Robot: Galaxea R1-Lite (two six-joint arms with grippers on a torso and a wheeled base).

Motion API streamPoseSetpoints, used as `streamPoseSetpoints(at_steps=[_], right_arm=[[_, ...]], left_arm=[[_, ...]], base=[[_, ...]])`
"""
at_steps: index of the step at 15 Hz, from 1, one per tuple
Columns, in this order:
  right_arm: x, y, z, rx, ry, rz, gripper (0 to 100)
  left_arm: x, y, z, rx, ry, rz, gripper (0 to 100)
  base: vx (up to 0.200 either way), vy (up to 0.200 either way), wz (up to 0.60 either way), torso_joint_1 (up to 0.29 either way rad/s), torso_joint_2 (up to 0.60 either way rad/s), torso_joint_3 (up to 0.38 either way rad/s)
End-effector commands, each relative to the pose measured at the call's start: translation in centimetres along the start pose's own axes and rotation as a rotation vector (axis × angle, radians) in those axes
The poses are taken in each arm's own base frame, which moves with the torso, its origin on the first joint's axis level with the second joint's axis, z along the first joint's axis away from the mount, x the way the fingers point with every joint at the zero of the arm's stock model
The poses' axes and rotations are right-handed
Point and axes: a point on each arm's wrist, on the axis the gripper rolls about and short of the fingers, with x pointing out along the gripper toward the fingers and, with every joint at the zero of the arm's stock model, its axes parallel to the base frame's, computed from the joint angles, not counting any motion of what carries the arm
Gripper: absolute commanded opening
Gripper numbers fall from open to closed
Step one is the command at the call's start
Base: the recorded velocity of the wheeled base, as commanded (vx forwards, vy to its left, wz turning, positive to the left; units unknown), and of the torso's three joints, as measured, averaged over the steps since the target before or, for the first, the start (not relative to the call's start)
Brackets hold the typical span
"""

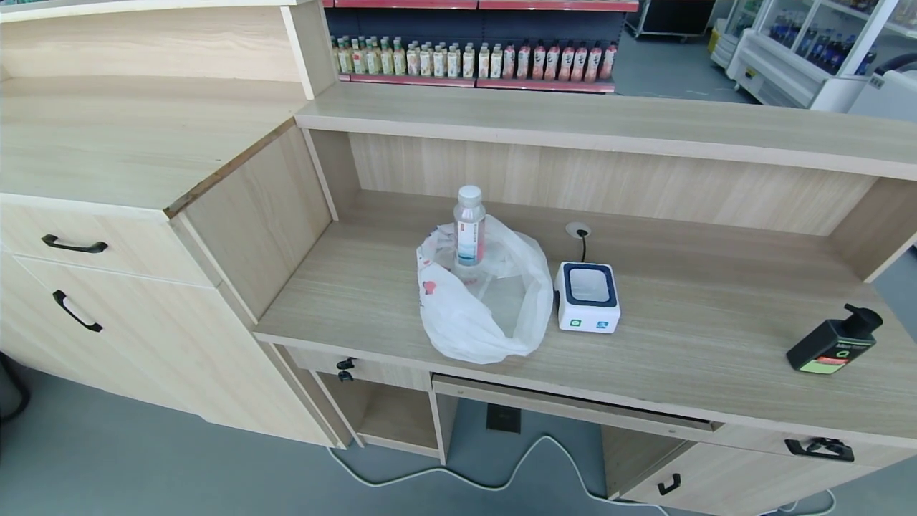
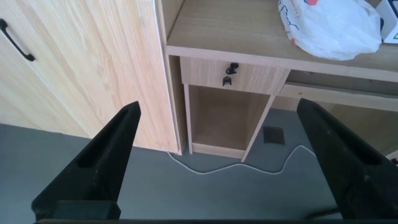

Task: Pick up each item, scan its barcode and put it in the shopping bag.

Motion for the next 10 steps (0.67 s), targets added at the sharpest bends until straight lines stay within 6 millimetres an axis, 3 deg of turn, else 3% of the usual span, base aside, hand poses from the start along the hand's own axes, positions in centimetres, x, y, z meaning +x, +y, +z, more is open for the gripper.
streamPoseSetpoints(at_steps=[1, 4, 10], right_arm=[[-1.1, -0.5, -1.1, 0.031, 0.052, -0.059, 100], [-0.3, -1.4, -3.4, 0.095, 0.133, -0.08, 100], [5.2, -2.5, -4.6, 0.115, 0.102, 0.037, 100]], left_arm=[[0.0, 0.0, 0.0, 0.0, -0.001, -0.001, 100], [0.0, 0.0, 0.0, 0.0, -0.001, -0.001, 100], [0.0, 0.0, 0.0, 0.0, -0.001, 0.001, 100]], base=[[0.0, 0.0, 0.0, 0.0, 0.0, 0.0], [0.0, 0.0, 0.0, 0.0, 0.0, 0.0], [0.0, 0.0, 0.0, 0.0, 0.0, 0.0]])
